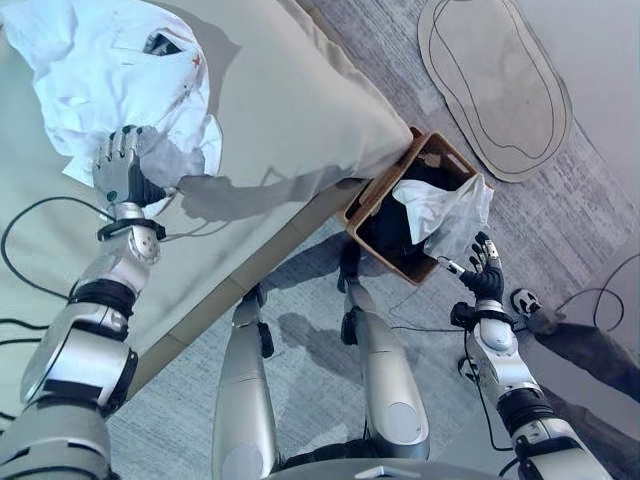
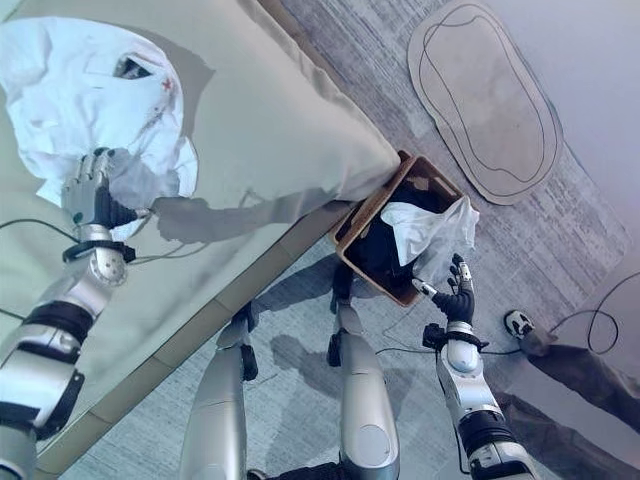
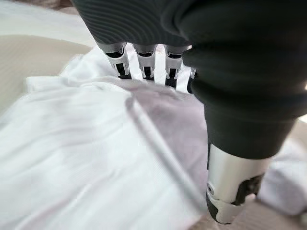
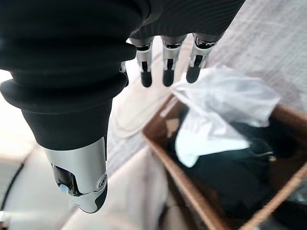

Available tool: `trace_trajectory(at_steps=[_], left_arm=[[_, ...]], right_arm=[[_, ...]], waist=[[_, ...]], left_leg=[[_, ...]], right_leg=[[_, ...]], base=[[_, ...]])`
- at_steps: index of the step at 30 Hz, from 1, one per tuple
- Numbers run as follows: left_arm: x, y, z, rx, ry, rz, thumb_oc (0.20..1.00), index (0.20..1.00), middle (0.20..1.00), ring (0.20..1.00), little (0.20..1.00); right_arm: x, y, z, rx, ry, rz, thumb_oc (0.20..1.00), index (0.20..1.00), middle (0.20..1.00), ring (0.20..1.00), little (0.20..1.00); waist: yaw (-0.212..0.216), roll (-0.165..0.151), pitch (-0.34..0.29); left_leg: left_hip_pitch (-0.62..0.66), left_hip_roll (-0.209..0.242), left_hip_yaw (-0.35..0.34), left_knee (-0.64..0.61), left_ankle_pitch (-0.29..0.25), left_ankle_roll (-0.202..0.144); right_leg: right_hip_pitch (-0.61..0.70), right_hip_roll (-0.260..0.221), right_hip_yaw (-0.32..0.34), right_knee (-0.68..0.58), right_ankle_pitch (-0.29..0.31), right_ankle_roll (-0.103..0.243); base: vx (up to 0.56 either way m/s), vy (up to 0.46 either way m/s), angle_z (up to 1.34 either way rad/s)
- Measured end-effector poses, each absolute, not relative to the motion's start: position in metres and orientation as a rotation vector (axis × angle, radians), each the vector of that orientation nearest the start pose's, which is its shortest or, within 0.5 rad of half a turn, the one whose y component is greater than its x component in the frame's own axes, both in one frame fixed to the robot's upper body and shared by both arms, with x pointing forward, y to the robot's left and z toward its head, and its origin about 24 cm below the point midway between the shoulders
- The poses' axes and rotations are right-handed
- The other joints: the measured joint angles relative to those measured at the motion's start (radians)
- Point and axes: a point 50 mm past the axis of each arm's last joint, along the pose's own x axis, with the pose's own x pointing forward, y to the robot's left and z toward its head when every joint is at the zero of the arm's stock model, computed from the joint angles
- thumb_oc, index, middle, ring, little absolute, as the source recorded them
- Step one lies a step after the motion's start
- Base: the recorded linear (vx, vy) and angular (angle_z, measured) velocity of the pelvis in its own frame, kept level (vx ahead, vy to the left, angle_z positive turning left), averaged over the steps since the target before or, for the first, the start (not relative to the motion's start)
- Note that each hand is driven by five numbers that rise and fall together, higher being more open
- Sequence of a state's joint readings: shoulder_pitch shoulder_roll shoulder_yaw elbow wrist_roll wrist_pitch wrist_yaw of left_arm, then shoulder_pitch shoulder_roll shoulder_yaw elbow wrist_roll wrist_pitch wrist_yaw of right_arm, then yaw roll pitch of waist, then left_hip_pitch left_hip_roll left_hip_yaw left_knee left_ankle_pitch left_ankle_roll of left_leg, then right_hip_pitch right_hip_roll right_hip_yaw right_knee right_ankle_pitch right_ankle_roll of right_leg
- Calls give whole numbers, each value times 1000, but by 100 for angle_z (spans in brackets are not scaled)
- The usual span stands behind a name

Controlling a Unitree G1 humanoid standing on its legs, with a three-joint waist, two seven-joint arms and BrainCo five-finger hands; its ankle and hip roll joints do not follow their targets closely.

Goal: Pick up clothes into the bucket

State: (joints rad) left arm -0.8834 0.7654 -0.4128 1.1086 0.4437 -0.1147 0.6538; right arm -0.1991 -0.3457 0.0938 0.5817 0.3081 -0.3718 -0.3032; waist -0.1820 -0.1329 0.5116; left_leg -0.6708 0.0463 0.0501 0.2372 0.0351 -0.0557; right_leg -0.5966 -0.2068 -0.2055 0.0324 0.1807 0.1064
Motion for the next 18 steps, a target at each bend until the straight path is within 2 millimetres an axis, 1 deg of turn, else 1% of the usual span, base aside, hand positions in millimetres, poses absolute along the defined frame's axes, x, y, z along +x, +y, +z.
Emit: trace_trajectory(at_steps=[2,4,6,7,8,9,13,18], left_arm=[[361,329,172,1381,-167,668,1000,1000,1000,1000,1000],[359,335,175,1394,-151,686,1000,1000,1000,1000,1000],[359,335,175,1403,-147,680,1000,1000,1000,1000,1000],[360,334,176,1401,-143,674,937,937,937,937,937],[360,334,176,1401,-137,663,357,357,357,357,357],[361,335,178,1401,-135,659,200,200,200,200,200],[361,337,186,1401,-141,655,200,200,200,200,200],[362,335,183,1394,-137,618,200,200,200,200,200]], right_arm=[[276,-238,12,-82,0,-326,1000,1000,1000,1000,1000],[277,-239,16,-87,-18,-315,1000,1000,1000,1000,1000],[277,-241,17,-93,-17,-313,1000,1000,1000,1000,1000],[277,-241,17,-93,-17,-312,1000,1000,1000,1000,1000],[277,-240,17,-93,-18,-309,1000,1000,1000,1000,1000],[277,-240,18,-92,-21,-304,1000,1000,1000,1000,1000],[279,-239,19,-91,-27,-289,1000,1000,1000,1000,1000],[279,-239,19,-91,-28,-282,1000,1000,1000,1000,1000]], waist=[[-21,0,0],[-27,0,0],[-25,0,0],[-24,0,0],[-24,-1,0],[-21,-1,0],[-21,-1,-2],[-19,0,-2]], left_leg=[[-15,0,1,6,-1,-1],[-33,2,1,19,-3,-3],[-39,4,1,29,-6,-2],[-40,6,2,35,-9,-2],[-40,8,2,42,-12,-1],[-41,10,2,55,-20,2],[-41,13,2,85,-35,3],[-42,12,3,91,-38,6]], right_leg=[[-14,0,3,-1,3,0],[-26,1,4,0,4,2],[-28,4,6,0,5,1],[-28,5,6,3,6,1],[-27,7,8,6,7,-1],[-28,8,9,13,6,-2],[-27,7,15,39,-2,-8],[-28,5,18,43,-6,-13]], base=[[10,7,-3],[0,0,0],[21,10,-4],[24,9,-3],[21,5,-6],[21,4,-6],[4,0,-1],[2,-2,-1]])
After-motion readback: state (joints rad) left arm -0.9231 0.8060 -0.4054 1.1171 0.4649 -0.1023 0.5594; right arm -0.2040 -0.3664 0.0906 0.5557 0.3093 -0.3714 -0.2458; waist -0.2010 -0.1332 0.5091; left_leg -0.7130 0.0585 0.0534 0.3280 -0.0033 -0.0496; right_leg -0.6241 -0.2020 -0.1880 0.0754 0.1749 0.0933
